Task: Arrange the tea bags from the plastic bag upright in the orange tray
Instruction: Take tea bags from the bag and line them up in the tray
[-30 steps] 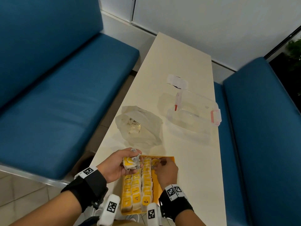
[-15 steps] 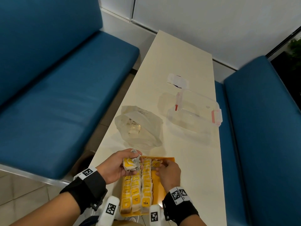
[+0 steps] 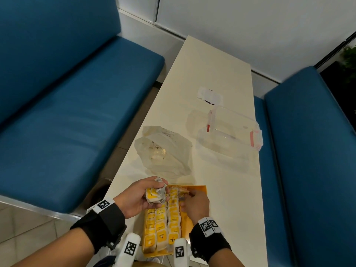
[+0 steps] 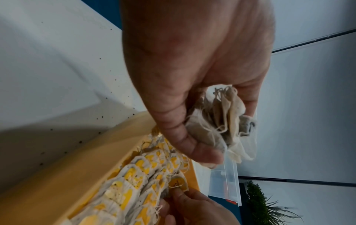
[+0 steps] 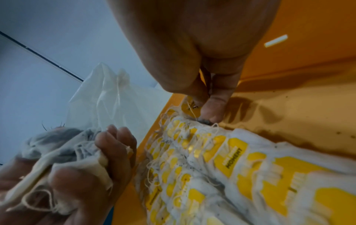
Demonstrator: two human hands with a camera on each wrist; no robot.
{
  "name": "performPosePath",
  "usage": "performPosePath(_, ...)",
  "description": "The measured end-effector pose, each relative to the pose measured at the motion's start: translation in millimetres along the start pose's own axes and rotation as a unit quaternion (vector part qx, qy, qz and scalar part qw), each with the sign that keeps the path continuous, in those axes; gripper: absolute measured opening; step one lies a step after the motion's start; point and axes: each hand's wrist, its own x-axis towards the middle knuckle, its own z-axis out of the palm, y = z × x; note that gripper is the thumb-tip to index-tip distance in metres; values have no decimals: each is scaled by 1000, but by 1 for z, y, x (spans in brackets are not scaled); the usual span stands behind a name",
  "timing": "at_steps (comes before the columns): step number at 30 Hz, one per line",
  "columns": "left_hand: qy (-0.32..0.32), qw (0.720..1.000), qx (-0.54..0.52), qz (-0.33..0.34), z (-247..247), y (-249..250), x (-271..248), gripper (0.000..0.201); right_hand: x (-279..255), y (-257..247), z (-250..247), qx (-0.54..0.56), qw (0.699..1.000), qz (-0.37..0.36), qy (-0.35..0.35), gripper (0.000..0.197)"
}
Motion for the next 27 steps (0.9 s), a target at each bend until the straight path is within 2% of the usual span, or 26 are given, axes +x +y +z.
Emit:
performPosePath(10,-6,1000,9,-3,-1,-1,2,44,-2,-2,-4,18,999,14,36,18)
performPosePath(22,-4,1000,11,-7,0,0,0,46,1,6,3,-18,999,-25,25,36)
performPosePath(25,0,1000,4,-8,1,2,0,45,-1,6,-3,-9,1000,-20,18,23)
performPosePath(27,4,1000,1,-10,2,3,-1,42,-2,9,-7,-21,1000,-7,14,27)
